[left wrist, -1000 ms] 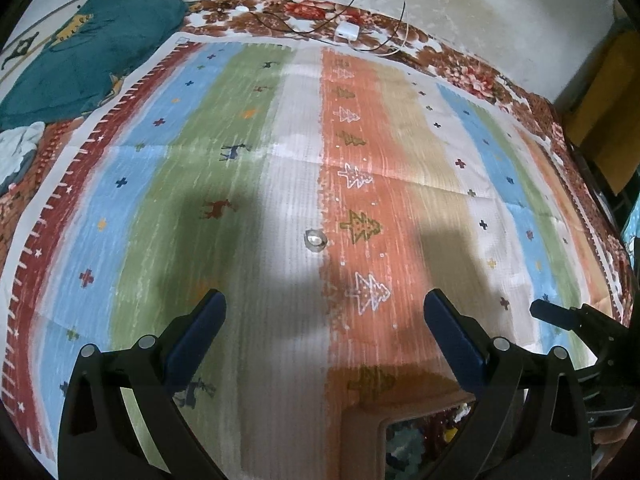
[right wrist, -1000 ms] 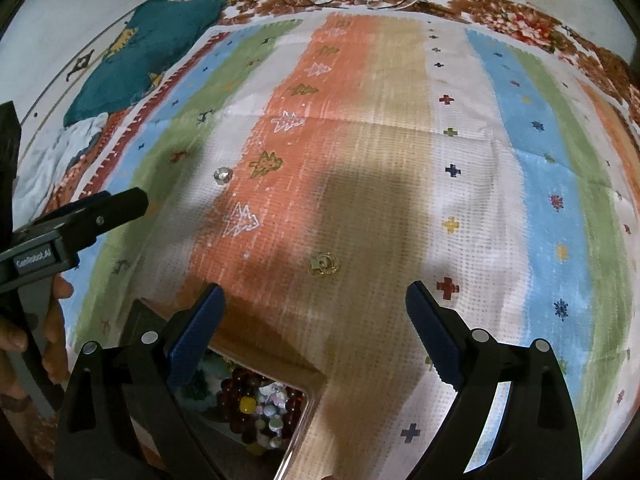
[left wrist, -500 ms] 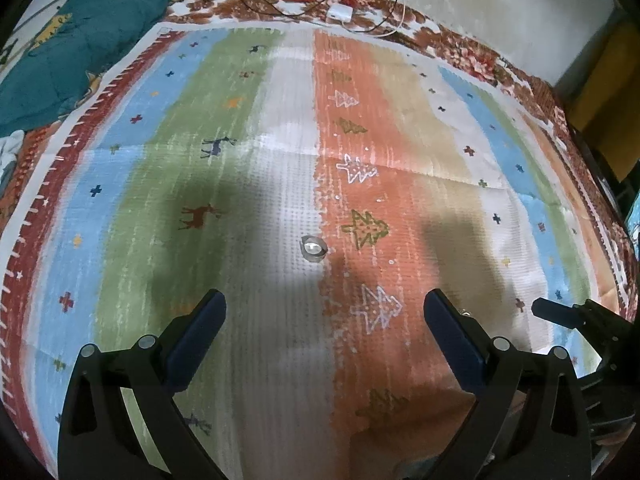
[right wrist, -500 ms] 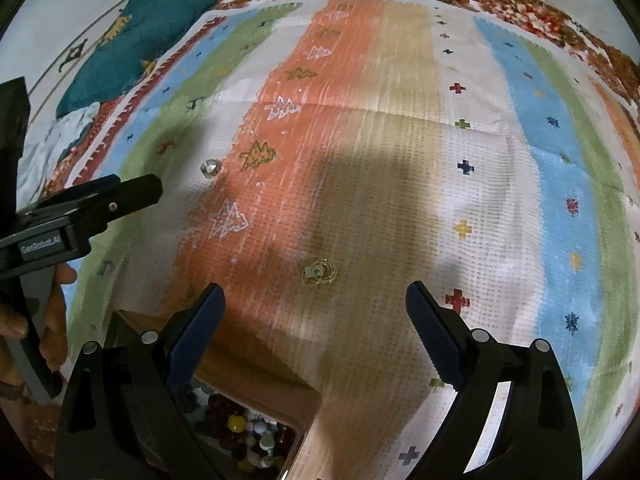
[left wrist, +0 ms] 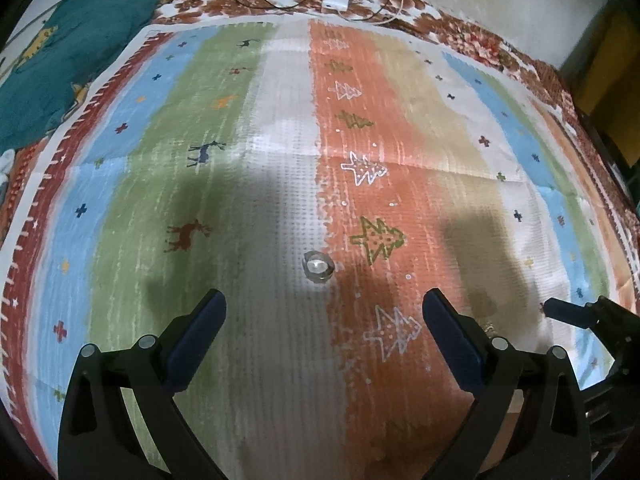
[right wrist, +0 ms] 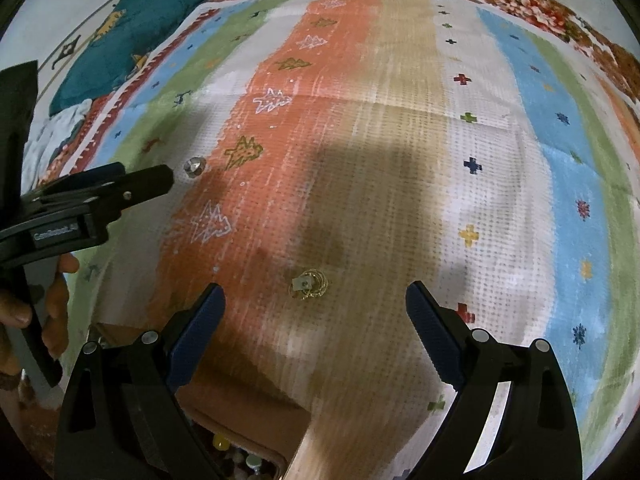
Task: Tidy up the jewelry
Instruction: 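Move both tools toward the silver ring and the gold ring, then grasp the silver ring with the left tool while the right tool grasps the gold ring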
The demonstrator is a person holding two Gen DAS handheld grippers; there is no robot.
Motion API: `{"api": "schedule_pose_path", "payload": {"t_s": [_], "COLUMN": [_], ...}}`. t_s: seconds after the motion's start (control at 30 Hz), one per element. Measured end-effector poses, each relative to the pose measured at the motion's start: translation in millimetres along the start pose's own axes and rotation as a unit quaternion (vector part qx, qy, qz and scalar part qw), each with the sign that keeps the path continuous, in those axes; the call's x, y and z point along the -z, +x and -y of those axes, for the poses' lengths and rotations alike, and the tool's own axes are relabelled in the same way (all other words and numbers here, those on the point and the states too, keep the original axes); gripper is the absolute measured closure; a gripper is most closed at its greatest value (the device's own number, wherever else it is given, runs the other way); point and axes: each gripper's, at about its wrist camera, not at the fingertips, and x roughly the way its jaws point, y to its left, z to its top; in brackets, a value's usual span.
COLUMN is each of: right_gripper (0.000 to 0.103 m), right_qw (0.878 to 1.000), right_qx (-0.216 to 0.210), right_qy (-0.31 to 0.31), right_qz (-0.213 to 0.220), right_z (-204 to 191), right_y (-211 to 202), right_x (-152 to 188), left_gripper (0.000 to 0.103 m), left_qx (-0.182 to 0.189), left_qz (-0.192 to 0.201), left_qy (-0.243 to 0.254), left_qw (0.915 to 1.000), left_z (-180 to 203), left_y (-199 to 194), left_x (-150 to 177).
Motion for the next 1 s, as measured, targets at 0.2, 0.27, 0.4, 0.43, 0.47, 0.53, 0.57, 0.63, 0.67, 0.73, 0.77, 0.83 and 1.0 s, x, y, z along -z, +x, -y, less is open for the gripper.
{"api": "schedule_pose_path", "payload": {"t_s": [0.2,0.27,0.4,0.43,0.47,0.53,0.57,0.63,0.67,0.73,0.77,0.83,1.0], "right_gripper": [0.011,0.011,0.011,0.011,0.011,0.011,0.016,0.025,0.028,0.035,0.039,0.048,0.069], "right_qw": [1.0,1.0,1.0,0.999,0.999,0.999,0.999,0.998,0.998,0.998,0.998,0.998,0.998], "right_qx": [0.003,0.004,0.006,0.006,0.006,0.009,0.013,0.024,0.024,0.027,0.029,0.03,0.02], "right_qy": [-0.007,-0.013,-0.014,-0.013,-0.013,-0.016,-0.019,-0.022,-0.019,-0.018,-0.017,-0.012,-0.004], "right_qz": [-0.01,-0.012,-0.025,-0.029,-0.031,-0.037,-0.041,-0.046,-0.046,-0.047,-0.048,-0.049,-0.055], "right_z": [-0.2,-2.7,-1.9,-1.1,-1.0,-1.8,-2.6,-3.0,-2.3,-1.2,-0.3,1.6,4.7], "right_y": [10.2,11.8,22.7,25.6,27.7,31.9,34.0,37.4,37.9,38.4,38.7,38.3,37.2], "right_x": [-3.4,-4.7,-6.6,-6.1,-5.9,-5.5,-5.8,-6.7,-7.7,-9.2,-9.8,-10.2,-10.8], "left_gripper": [0.007,0.007,0.019,0.021,0.025,0.032,0.038,0.04,0.04,0.04,0.042,0.046,0.058], "left_qx": [0.0,0.0,-0.001,-0.002,-0.006,-0.006,-0.004,-0.006,-0.006,-0.005,-0.005,-0.006,-0.012], "left_qz": [-0.013,-0.015,-0.023,-0.025,-0.028,-0.033,-0.034,-0.036,-0.035,-0.033,-0.032,-0.031,-0.031], "left_qy": [-0.013,-0.012,-0.002,0.0,0.003,0.011,0.015,0.02,0.02,0.02,0.02,0.021,0.033], "left_qw": [0.9998,0.9998,0.9997,0.9997,0.9996,0.9994,0.9993,0.9991,0.9992,0.9992,0.9993,0.9993,0.9989], "left_z": [-4.9,-5.3,-2.9,-2.6,-2.1,-1.8,-1.6,-1.2,-1.4,-1.7,-2.0,-1.7,3.2], "left_y": [12.1,15.2,23.0,25.3,28.3,34.0,36.0,38.9,39.5,40.0,40.6,42.4,44.1], "left_x": [-6.7,-8.8,-11.4,-11.4,-11.2,-10.7,-10.7,-10.9,-11.0,-11.9,-12.9,-14.6,-13.6]}}
